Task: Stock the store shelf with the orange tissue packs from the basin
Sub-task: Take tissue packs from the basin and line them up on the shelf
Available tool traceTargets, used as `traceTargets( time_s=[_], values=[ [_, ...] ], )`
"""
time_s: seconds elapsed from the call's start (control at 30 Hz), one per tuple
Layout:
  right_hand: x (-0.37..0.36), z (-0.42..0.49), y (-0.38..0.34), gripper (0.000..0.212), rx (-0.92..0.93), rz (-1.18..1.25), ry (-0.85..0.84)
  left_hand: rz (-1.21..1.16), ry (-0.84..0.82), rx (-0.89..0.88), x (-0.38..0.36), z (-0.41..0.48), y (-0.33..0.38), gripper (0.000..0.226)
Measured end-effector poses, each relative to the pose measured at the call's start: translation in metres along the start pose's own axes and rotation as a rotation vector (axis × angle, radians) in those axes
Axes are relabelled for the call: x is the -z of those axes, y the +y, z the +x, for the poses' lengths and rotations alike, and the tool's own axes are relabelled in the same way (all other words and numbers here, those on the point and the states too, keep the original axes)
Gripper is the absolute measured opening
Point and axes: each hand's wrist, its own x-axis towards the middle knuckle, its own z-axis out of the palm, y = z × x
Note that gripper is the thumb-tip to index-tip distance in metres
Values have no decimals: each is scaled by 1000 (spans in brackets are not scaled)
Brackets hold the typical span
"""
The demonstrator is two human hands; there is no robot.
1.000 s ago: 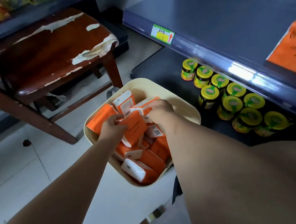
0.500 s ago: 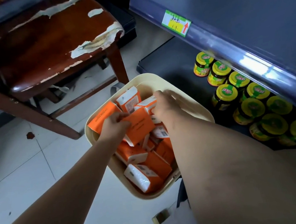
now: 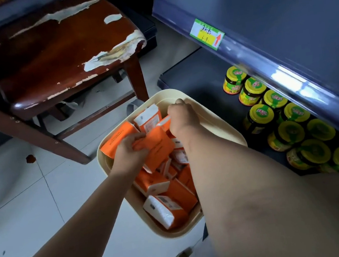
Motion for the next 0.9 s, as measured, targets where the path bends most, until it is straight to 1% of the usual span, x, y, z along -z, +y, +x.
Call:
traceTargets(
  time_s=[0.07, 0.1, 0.13, 0.17, 0.23, 0.3, 0.37, 0.43, 0.5, 0.57, 0.63, 0.7, 0.77, 0.9],
  values=[
    [7, -1, -6, 33, -32, -86, 81, 68, -65, -21, 4, 1, 2, 41],
    [13, 1, -9, 34, -43, -95, 96, 72, -71, -16, 7, 2, 4, 43],
    [20, 3, -11, 35, -39, -112, 70, 43, -68, 0, 10, 2, 7, 45],
    [28, 2, -11, 35, -36, -120, 45, -9, -58, 19, 13, 1, 9, 46],
    [48, -1, -7, 35, -75, -52, -11, -146, -18, 45, 19, -1, 15, 45],
    [73, -5, 1, 40, -110, 105, -66, -251, 10, 40, 24, -5, 22, 40],
    [98, -13, 6, 40, -96, 248, -80, -333, 9, 11, 25, -11, 34, 36],
    [122, -25, 10, 39, -70, 251, -58, -418, 2, -24, 22, -20, 49, 34],
    [150, -37, 13, 37, -34, 140, -29, -480, -46, -66, 17, -29, 68, 35],
    [183, -59, 20, 34, -5, 2, 33, -505, -140, -126, 8, -38, 90, 35],
    [210, -74, 24, 31, 15, -32, 91, -524, -168, -175, 2, -41, 110, 34],
    [241, -107, 38, 30, -9, 10, 173, -520, -227, -298, -7, -55, 139, 35],
    [274, -146, 59, 35, -36, 114, 302, -510, -300, -435, -19, -71, 170, 37],
    [323, -240, 111, 40, -113, 248, 474, -427, -440, -669, -49, -114, 227, 38]
  ],
)
